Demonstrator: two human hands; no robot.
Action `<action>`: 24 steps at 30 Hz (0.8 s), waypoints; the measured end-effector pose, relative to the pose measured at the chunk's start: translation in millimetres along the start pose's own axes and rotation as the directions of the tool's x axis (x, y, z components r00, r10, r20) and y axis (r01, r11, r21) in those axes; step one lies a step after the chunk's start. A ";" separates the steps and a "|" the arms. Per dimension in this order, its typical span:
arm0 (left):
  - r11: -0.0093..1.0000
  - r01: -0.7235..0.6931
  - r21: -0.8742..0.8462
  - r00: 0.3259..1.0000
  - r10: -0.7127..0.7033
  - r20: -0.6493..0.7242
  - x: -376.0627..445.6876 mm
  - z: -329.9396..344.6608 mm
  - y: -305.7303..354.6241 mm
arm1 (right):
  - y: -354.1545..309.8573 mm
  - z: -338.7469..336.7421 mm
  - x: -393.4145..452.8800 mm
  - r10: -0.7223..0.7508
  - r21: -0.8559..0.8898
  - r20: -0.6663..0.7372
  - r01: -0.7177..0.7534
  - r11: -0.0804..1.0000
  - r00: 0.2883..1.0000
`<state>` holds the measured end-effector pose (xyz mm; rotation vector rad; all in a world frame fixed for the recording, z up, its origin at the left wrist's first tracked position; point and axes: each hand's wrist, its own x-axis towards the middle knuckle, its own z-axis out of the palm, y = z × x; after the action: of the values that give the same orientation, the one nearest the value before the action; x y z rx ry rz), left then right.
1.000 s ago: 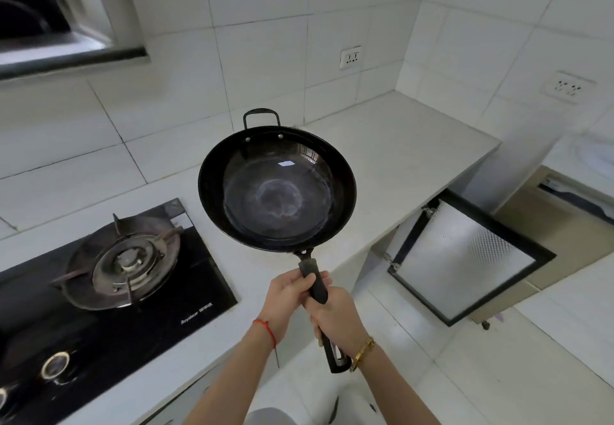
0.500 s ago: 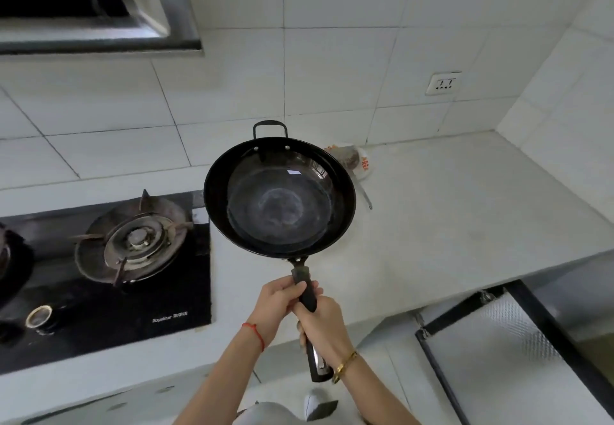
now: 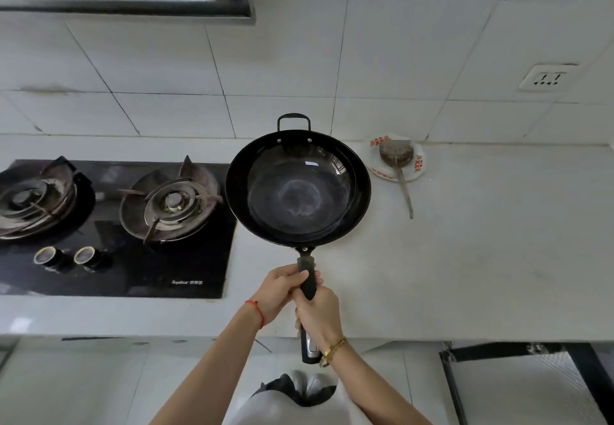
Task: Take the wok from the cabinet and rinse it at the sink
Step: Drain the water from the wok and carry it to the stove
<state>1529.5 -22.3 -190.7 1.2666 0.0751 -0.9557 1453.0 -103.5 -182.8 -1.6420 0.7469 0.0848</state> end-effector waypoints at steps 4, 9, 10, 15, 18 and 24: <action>0.999 0.035 0.012 0.999 -0.035 0.002 8.2 -7.4 -3.1 | 4.1 6.8 5.0 0.035 0.013 0.000 -0.035 0.999 0.999; 0.998 0.061 0.028 0.998 -0.061 0.010 16.7 -12.9 -6.6 | 5.8 11.3 10.6 0.054 0.021 -0.023 -0.053 0.998 0.998; 0.997 0.065 0.028 0.998 -0.066 0.012 17.9 -13.7 -6.4 | 6.2 12.3 11.8 0.060 0.026 -0.028 -0.059 0.998 0.998; 0.996 0.080 0.027 0.996 -0.081 0.041 21.8 -18.4 -6.3 | 7.1 16.1 13.4 0.083 0.033 -0.044 -0.082 0.996 0.996; 0.996 0.087 0.015 0.995 -0.087 0.057 22.8 -21.0 -7.9 | 8.2 18.0 12.8 0.088 0.033 -0.052 -0.086 0.996 0.995; 0.996 0.089 0.006 0.993 -0.089 0.083 22.4 -23.6 -7.8 | 10.2 20.7 16.0 0.101 0.027 -0.040 -0.100 0.995 0.994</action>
<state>1549.1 -15.3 -216.9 1.2323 0.0662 -1.0847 1467.6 -91.6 -203.7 -1.5859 0.8591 0.1138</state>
